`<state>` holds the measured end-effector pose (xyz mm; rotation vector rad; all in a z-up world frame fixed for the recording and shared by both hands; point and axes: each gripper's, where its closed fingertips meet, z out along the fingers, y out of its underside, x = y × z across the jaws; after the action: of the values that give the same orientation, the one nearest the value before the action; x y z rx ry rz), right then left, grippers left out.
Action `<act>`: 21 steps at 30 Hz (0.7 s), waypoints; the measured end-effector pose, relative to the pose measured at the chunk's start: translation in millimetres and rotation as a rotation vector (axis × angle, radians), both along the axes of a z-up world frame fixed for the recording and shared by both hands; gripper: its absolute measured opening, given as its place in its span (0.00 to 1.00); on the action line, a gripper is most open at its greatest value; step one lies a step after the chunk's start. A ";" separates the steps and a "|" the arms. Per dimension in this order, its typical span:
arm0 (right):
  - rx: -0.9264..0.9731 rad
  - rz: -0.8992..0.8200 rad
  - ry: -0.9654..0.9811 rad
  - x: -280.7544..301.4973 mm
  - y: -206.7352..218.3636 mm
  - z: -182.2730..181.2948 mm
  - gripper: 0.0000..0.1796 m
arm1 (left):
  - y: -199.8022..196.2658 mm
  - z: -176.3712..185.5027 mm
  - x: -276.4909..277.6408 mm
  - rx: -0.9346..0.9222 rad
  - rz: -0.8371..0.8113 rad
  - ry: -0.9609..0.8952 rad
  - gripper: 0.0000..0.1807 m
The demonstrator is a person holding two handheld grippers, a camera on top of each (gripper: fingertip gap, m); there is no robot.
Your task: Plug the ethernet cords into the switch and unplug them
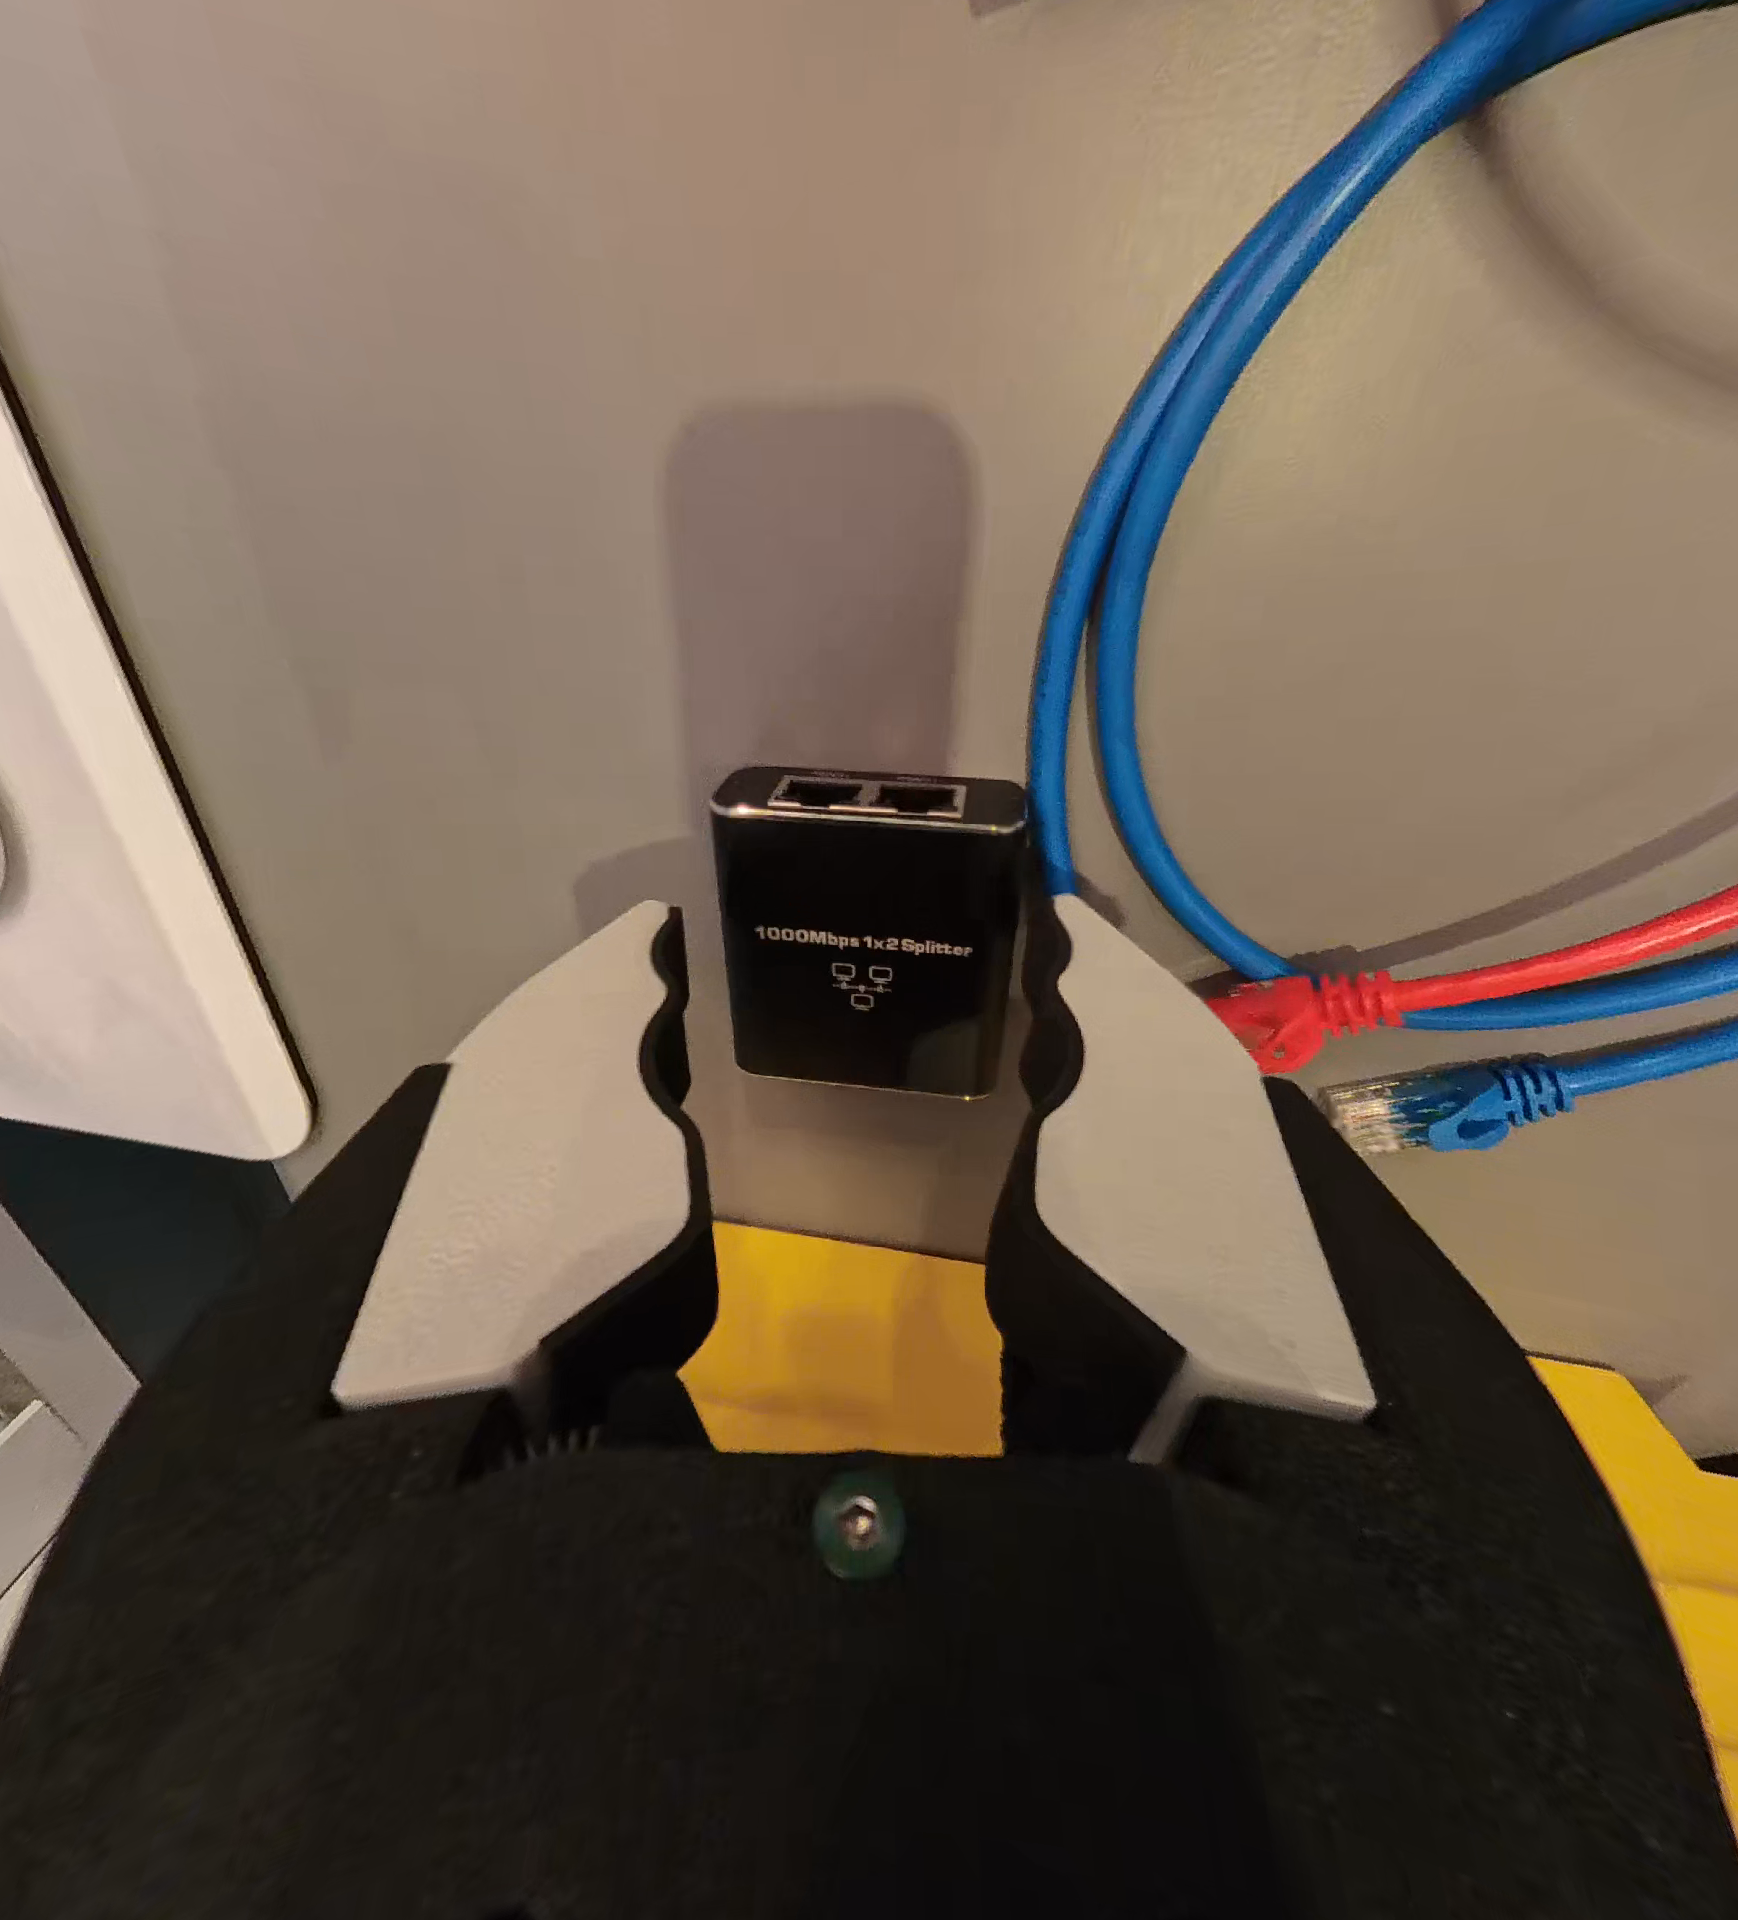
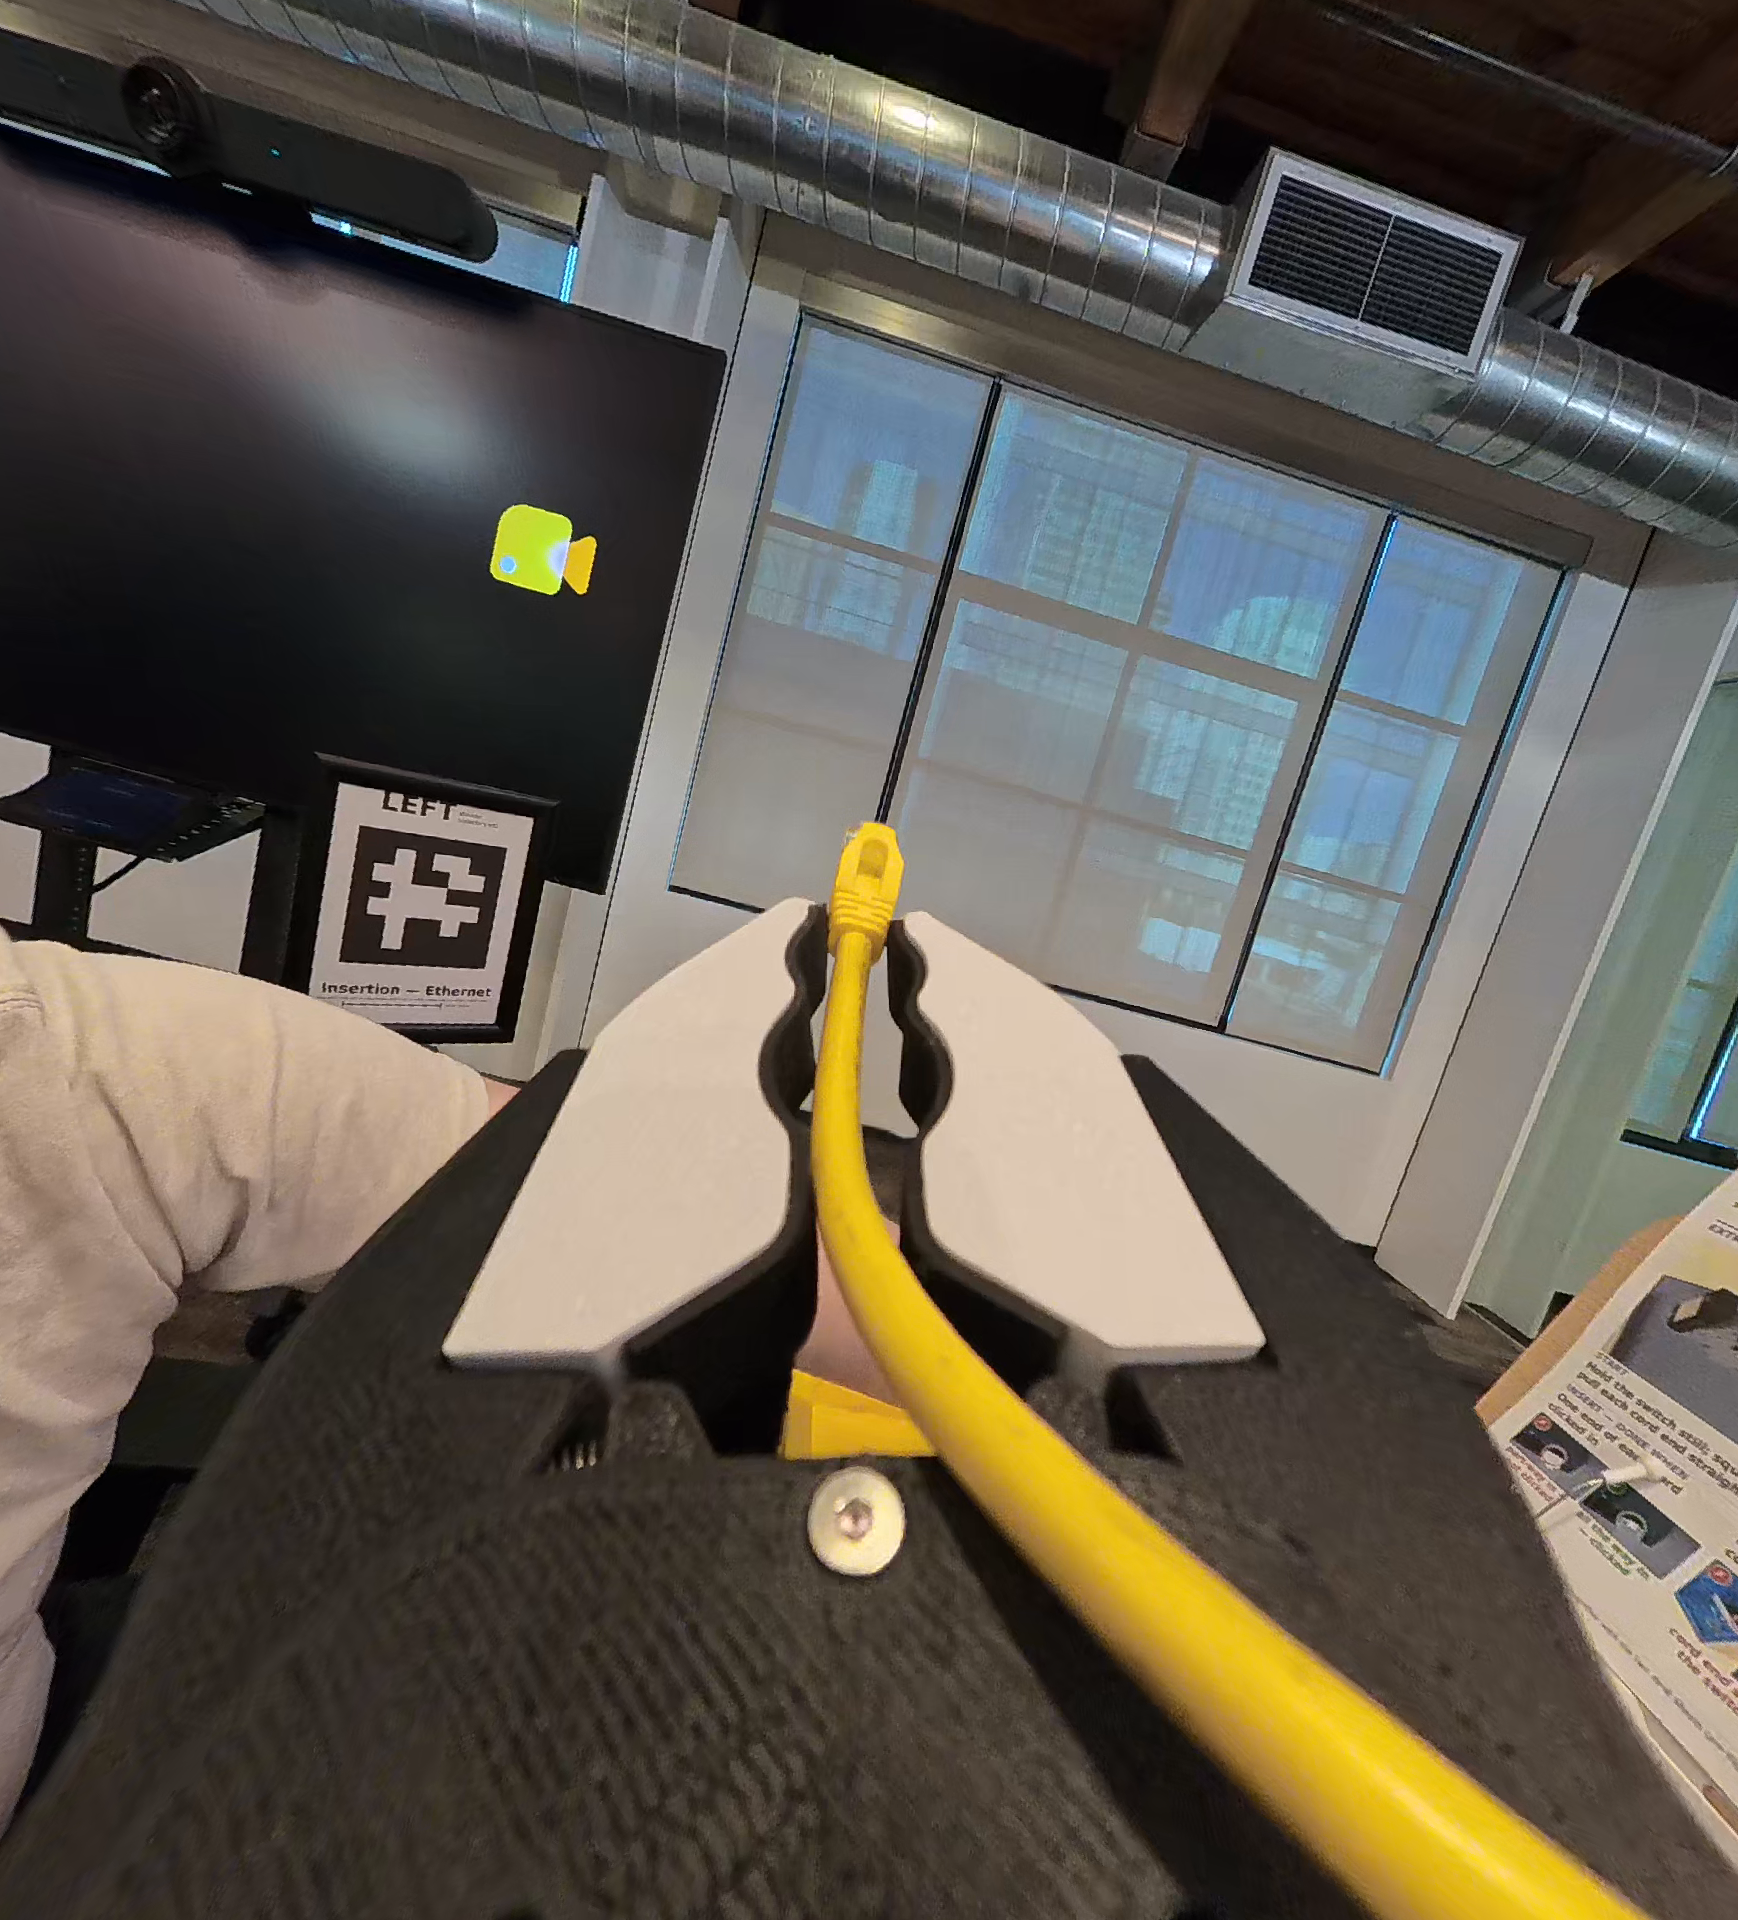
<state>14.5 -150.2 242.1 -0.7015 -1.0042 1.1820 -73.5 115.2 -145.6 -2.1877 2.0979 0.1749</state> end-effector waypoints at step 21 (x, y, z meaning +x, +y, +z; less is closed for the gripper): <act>-0.009 -0.020 -0.019 -2.0 7.6 -3.4 0.07 | 0.5 -12.2 -8.2 -0.074 0.040 0.081 0.32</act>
<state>12.5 -142.6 238.6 -0.7293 -1.0056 1.1655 -81.6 115.7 -157.8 -2.3030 2.1371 0.1948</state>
